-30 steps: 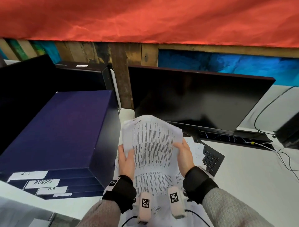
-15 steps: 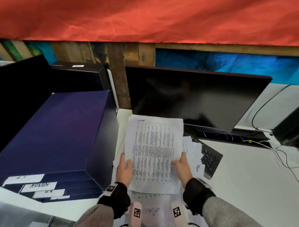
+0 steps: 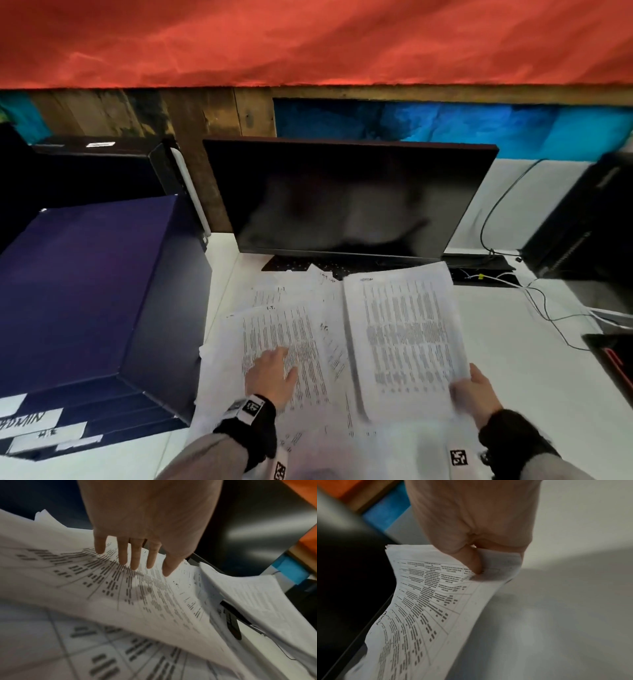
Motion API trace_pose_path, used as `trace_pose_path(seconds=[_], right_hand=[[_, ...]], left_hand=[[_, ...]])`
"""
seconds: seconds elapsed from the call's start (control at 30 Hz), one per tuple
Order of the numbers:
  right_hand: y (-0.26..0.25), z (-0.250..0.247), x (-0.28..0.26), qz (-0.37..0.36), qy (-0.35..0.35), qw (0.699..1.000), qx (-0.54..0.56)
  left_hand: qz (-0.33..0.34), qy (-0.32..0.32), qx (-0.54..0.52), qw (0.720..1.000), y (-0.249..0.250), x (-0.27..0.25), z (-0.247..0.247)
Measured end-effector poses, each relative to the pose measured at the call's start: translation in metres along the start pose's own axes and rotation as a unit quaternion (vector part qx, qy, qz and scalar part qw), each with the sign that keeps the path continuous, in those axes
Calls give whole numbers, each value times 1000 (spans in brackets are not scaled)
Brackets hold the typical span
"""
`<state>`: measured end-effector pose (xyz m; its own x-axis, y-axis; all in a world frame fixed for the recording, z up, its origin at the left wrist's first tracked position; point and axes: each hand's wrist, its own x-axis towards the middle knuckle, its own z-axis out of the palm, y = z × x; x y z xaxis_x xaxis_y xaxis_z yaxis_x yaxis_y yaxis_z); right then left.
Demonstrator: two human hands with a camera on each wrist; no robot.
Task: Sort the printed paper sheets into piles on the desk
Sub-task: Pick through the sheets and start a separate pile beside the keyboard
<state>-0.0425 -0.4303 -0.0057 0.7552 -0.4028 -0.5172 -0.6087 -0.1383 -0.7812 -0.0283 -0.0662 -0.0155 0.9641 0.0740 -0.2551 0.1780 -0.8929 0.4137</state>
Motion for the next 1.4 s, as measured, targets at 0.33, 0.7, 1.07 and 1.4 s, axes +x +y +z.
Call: trace_pose_path(seconds=[0.33,0.7,1.07,1.4], right_hand=[[-23,-77,68,25,56,981,-186],[-56,-53,121,30,52,983,-173],[-54,77,4,-221,-127,948,-192],[-38,161,-47,-67,-295,939,-165]], left_hand=[[-14,14,-30,999,0,-4,18],[-127,40,5,991,-8,-28,8],[-301,34,-49,952,-37,-20,-19],[-310,40,-267,912,-68,-3,-25]])
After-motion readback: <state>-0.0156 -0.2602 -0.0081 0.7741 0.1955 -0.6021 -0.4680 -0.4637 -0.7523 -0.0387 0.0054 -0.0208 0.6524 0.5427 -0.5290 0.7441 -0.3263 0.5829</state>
